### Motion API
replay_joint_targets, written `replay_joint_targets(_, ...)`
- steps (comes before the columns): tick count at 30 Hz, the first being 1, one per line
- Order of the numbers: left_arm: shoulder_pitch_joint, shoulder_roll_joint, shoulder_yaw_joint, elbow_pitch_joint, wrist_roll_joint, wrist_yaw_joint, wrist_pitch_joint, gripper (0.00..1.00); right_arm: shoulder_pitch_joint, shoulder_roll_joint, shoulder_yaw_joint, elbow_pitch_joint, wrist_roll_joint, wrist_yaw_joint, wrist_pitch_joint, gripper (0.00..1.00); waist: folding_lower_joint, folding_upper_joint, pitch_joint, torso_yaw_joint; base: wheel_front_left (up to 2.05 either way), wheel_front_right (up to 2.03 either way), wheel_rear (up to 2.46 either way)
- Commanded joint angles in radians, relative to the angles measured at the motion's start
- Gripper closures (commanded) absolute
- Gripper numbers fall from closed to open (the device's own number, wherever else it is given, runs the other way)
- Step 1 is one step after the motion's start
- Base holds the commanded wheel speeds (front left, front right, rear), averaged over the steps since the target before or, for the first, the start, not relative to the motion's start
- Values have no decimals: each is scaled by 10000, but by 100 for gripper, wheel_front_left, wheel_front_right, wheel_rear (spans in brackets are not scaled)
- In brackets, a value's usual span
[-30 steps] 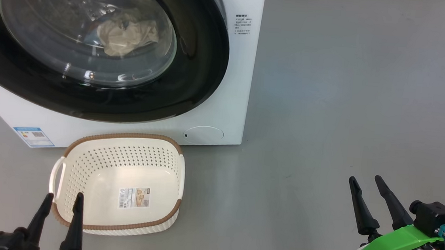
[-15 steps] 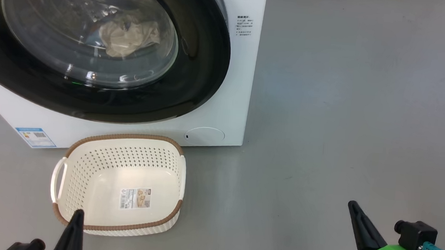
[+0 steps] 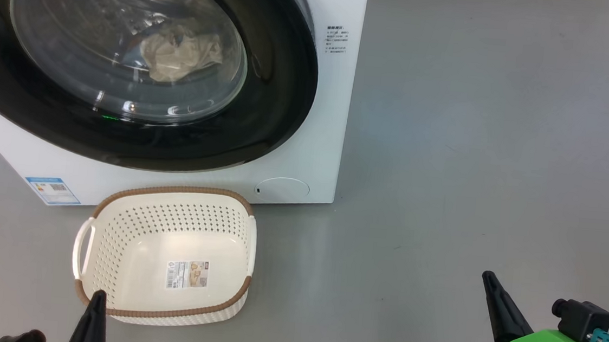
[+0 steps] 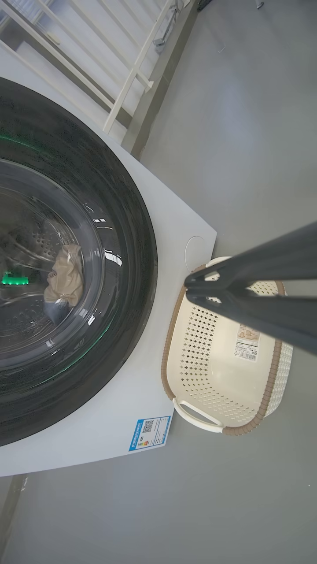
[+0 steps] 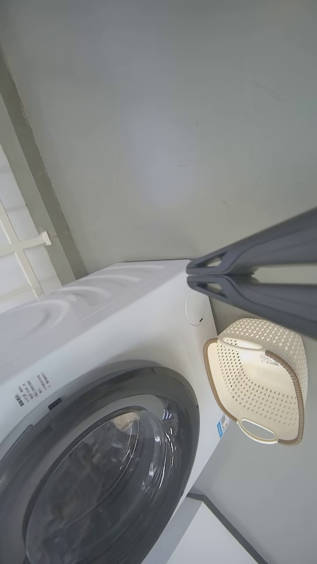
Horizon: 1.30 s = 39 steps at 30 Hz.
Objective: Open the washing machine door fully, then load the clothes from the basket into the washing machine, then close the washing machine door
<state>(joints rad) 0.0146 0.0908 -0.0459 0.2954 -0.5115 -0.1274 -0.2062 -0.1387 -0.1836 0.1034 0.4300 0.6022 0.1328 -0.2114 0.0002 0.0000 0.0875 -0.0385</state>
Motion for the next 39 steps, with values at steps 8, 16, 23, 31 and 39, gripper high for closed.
replay_joint_targets(8,-356,99,222,-206,-1038,-6,261,100,-93,44,-260,-403,946,-4,262,100,-1,0,-68,31,0,0,0)
replay_joint_targets(16,-415,77,300,-231,-1748,-8,452,100,-65,128,-385,-505,1591,-5,464,100,-1,0,-122,56,0,0,0)
replay_joint_targets(23,-473,53,381,-255,-2456,-10,645,100,-36,213,-512,-606,2235,-7,668,100,-1,0,-176,81,0,0,0)
replay_joint_targets(31,-541,23,476,-280,-3263,-12,868,100,-3,311,-659,-723,2969,-8,901,100,-2,0,-238,109,0,0,0)
replay_joint_targets(39,-609,-8,574,-303,-4064,-14,1092,100,29,410,-806,-838,3700,-9,1135,100,-2,0,-300,137,0,0,0)
